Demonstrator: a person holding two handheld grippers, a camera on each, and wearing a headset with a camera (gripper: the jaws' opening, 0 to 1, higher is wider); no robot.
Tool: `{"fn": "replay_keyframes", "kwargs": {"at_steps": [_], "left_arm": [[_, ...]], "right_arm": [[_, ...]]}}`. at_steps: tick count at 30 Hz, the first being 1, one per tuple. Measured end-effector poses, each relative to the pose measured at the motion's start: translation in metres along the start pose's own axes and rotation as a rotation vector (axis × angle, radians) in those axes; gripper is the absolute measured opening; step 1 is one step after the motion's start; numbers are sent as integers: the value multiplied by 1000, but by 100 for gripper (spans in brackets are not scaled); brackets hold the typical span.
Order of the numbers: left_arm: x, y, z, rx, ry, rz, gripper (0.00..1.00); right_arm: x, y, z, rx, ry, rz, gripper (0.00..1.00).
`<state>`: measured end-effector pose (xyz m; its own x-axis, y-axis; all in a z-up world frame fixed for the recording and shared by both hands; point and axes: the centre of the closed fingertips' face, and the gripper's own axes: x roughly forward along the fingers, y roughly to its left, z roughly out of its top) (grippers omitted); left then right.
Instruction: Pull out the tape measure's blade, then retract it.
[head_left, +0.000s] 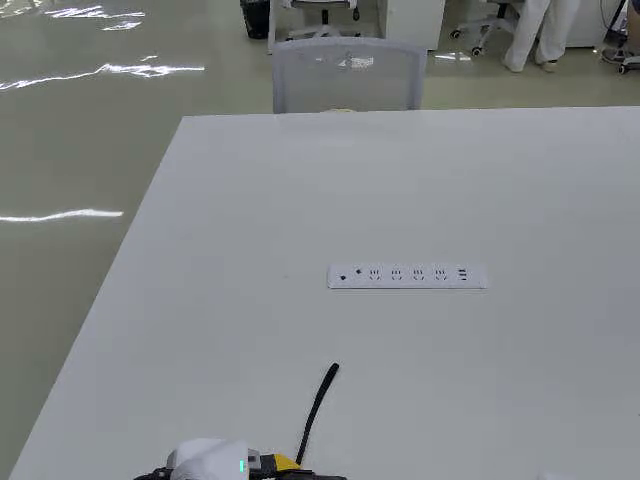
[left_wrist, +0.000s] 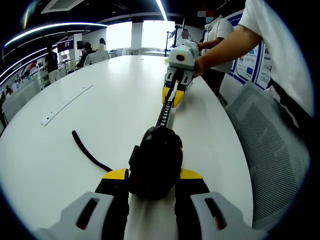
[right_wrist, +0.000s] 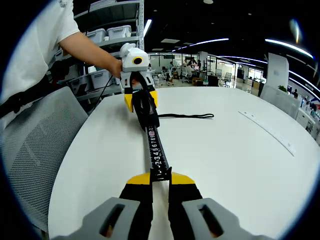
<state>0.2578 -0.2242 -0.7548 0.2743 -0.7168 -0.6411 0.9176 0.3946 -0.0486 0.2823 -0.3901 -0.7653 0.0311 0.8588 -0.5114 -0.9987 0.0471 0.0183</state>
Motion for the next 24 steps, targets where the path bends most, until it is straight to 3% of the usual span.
{"fn": "replay_keyframes", "kwargs": {"at_steps": [24], "left_arm": [[0, 0, 0, 2, -2, 3, 31]], "right_arm": [[-29, -6, -8, 22, 20, -20, 7]]}}
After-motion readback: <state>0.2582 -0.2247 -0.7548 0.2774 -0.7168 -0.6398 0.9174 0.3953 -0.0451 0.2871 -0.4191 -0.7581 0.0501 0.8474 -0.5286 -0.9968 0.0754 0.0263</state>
